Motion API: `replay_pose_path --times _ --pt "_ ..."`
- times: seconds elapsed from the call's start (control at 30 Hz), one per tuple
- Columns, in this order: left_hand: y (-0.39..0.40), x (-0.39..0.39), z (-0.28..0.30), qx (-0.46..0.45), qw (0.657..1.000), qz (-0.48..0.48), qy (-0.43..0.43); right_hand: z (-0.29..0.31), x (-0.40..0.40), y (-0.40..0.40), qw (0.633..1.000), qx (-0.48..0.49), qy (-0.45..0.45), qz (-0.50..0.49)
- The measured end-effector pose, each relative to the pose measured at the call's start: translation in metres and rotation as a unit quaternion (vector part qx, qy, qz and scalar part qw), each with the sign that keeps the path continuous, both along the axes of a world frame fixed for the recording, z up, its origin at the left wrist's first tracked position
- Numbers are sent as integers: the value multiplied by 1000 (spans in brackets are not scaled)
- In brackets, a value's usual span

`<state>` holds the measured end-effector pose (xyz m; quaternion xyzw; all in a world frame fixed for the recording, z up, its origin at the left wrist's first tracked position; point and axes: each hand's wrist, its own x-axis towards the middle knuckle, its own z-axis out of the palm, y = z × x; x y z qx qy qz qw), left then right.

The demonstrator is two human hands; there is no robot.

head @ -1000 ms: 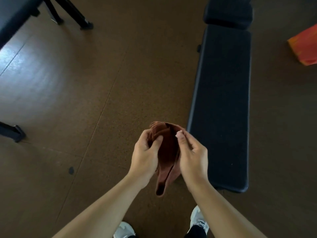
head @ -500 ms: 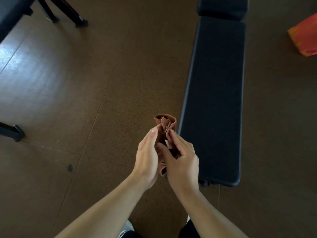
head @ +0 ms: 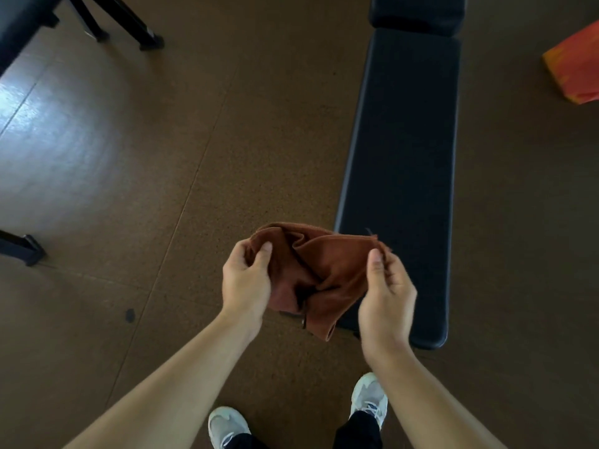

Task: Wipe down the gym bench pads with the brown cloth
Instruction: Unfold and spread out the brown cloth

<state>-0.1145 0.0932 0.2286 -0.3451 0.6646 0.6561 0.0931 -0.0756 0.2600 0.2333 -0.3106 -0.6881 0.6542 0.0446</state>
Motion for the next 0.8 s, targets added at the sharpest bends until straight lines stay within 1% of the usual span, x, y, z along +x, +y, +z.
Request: replay_pose_path --times 0.07,0.17,0.27,0.4,0.5,0.53,0.6,0.63,0.7,0.8 --pt "-10 -5 0 -29 1000 -11 5 -5 -8 17 999 16 -12 -36" --pt "-22 -11 3 -44 998 -50 22 -4 -23 42 999 5 -17 -50" --pt "-26 -18 7 -33 994 -98 28 -3 -36 66 999 28 -18 -28" --pt "-14 -32 14 -7 993 -107 47 4 -50 98 998 56 -23 -9" --pt "5 -48 22 -38 985 -157 66 13 -63 115 995 90 -54 6" --pt "13 -54 25 -61 978 -184 73 17 -68 120 994 88 -67 8" --pt "27 -61 30 -82 968 -223 76 26 -74 129 995 25 -95 2" --pt "34 -63 33 -72 968 -230 71 30 -76 134 994 -9 -106 6" --pt "44 -67 38 -22 976 -210 48 38 -75 141 991 -47 -117 41" --pt "49 -68 43 54 982 -177 37 46 -70 149 992 -44 -104 61"
